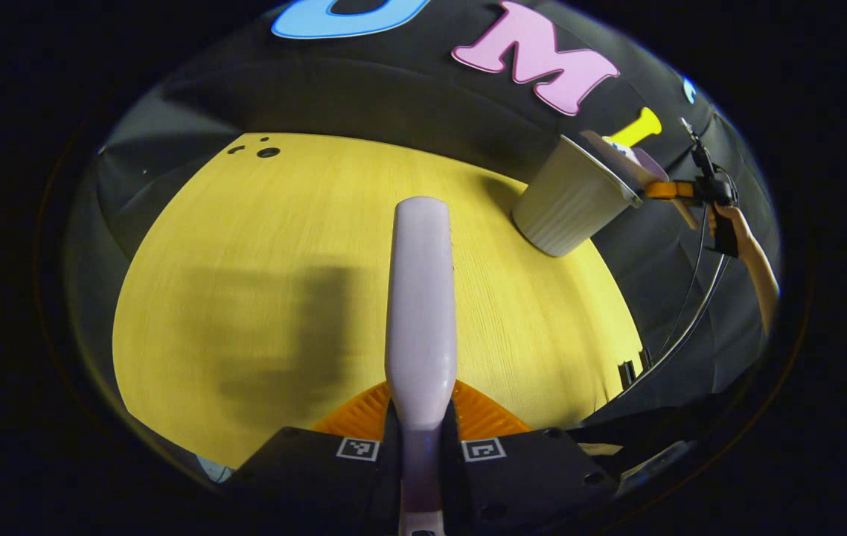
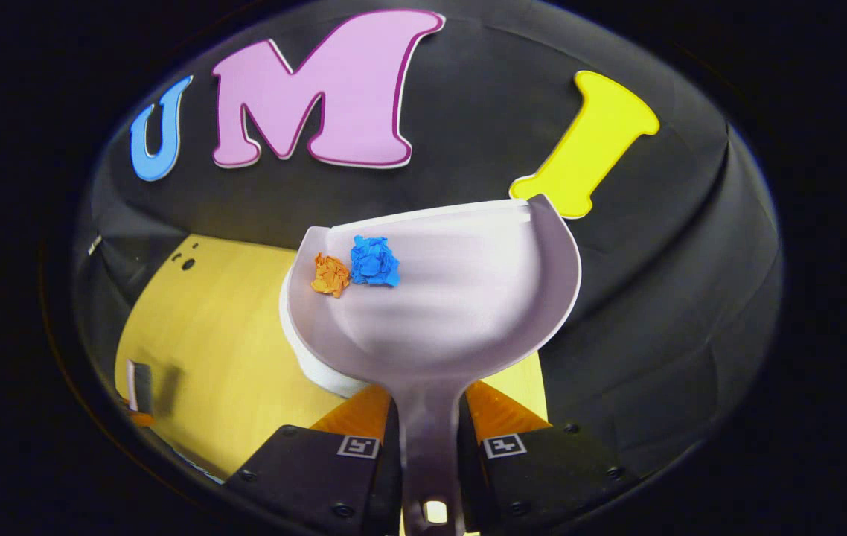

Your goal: Pick up the small broom and dustpan from the desktop, sweep the trash into the dustpan with the broom, and then empty the trash into the garbage bin.

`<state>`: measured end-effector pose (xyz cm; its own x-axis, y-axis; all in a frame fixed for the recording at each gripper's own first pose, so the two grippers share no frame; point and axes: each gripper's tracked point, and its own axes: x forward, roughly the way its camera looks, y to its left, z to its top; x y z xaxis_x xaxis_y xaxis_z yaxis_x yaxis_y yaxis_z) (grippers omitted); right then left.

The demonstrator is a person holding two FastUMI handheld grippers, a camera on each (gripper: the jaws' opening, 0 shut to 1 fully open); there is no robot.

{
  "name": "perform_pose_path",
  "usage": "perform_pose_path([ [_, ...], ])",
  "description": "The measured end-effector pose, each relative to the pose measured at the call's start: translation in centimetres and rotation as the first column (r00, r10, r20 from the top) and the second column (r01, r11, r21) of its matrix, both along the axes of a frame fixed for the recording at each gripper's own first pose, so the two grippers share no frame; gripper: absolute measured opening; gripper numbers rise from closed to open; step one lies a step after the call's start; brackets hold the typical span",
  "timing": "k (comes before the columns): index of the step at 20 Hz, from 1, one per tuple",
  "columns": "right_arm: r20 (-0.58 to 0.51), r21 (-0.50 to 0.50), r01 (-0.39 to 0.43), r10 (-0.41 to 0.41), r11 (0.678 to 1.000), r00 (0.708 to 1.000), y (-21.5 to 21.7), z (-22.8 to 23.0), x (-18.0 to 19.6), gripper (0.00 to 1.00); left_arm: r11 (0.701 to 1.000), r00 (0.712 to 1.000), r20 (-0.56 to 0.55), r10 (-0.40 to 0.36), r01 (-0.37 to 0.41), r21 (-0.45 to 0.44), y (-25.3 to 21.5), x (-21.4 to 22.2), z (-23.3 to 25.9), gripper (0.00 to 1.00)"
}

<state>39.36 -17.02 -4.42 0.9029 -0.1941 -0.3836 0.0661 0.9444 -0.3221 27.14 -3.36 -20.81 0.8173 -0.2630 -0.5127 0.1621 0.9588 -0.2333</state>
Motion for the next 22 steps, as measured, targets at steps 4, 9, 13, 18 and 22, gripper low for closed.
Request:
perform_pose_path([
  [4, 0.017, -0.172, 0.029, -0.027, 0.985, 0.999, -0.6, 0.6, 2.2, 0.36, 0.999, 0.999, -0.018, 0.038, -0.038, -0.027, 1.0, -0.6, -0.9, 0.26],
  [9, 0.019, -0.423, 0.035, -0.030, 0.906, 0.999, -1.1, 0.9, 3.5, 0.36, 0.996, 0.997, -0.024, 0.076, -0.077, -0.040, 2.7, -0.8, -1.1, 0.26],
  [13, 0.006, -0.649, 0.003, 0.001, 0.761, 1.000, -1.3, 2.1, 4.2, 0.36, 0.996, 0.996, -0.027, 0.082, -0.083, -0.043, 3.0, -0.6, -1.3, 0.26],
  [18, -0.026, -0.846, -0.048, 0.048, 0.532, 0.998, -1.8, 5.0, 4.1, 0.35, 0.994, 0.995, -0.042, 0.093, -0.096, -0.056, 3.2, -1.0, -2.1, 0.26],
  [22, -0.064, -0.927, -0.071, 0.032, 0.368, 0.997, -4.3, 6.4, 4.1, 0.36, 0.992, 0.993, -0.053, 0.107, -0.111, -0.066, 3.4, -1.2, -2.9, 0.26],
])
